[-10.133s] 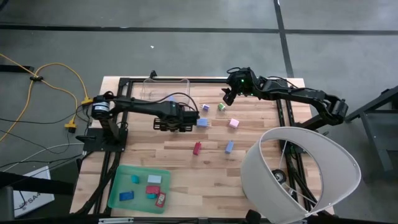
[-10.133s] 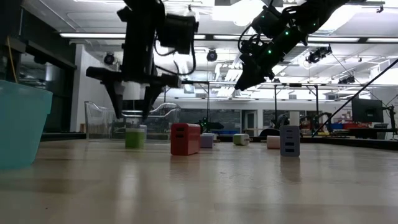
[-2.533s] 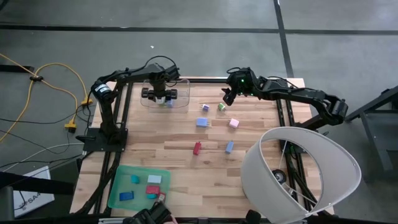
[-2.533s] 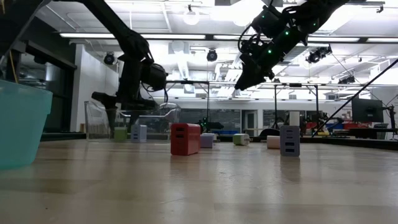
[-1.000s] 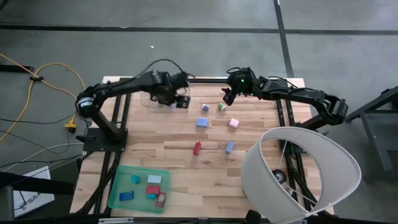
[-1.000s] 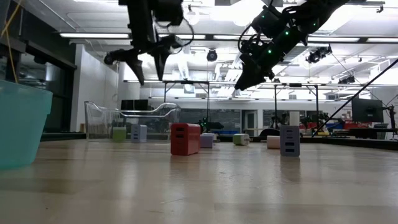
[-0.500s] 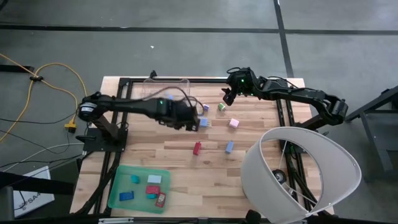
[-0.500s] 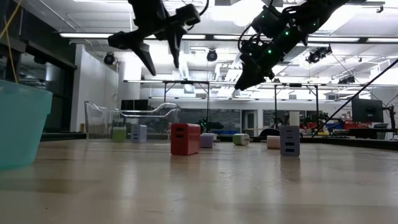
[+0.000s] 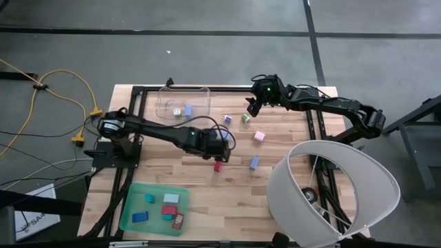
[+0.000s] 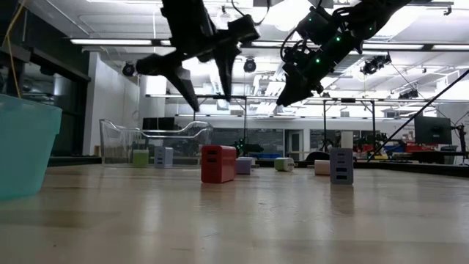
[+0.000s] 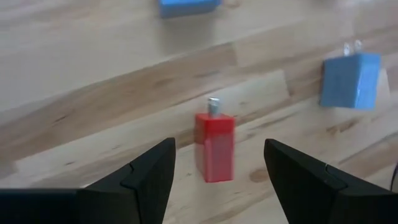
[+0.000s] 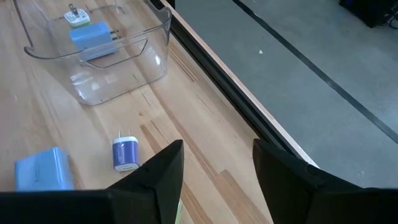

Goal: Pick & Place Office items
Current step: Put the red charger adapter into the transparent bin

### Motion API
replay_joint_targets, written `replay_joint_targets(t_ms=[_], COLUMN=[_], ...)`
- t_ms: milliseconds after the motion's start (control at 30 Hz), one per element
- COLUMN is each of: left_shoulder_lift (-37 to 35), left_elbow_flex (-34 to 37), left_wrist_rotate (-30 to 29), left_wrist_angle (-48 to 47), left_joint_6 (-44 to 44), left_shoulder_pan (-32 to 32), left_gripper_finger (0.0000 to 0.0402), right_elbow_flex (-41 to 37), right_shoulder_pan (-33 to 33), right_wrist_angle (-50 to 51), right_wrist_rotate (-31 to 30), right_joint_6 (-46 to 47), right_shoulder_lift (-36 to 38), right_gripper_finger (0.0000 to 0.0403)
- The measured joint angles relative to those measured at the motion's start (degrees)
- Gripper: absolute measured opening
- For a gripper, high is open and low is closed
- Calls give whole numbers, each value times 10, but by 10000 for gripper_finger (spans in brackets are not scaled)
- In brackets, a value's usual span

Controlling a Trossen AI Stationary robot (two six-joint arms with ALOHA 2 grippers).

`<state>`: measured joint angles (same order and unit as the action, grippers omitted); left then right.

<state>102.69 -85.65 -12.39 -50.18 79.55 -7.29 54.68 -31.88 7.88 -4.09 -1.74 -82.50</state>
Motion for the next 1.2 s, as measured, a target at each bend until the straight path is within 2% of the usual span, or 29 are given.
replay_joint_targets(t_ms=[167, 467, 1200], left_shoulder_lift=[22, 41, 102], left_elbow_flex=[0, 1, 0], left_wrist_rotate=[0, 2, 48], left_wrist_angle=[40, 38, 58], left_joint_6=[-19, 4, 49], left_shoulder_pan=[-14, -21, -22], left_gripper_finger=[239, 239, 239], right_elbow_flex=[0, 0, 0], right_shoulder_pan=[0, 0, 0], right_wrist_angle=[0, 0, -8], right_wrist_rotate=[0, 0, 0], right_joint_6=[0, 0, 0], right_shoulder_lift=[0, 0, 0], right_gripper_finger=[180, 180, 180])
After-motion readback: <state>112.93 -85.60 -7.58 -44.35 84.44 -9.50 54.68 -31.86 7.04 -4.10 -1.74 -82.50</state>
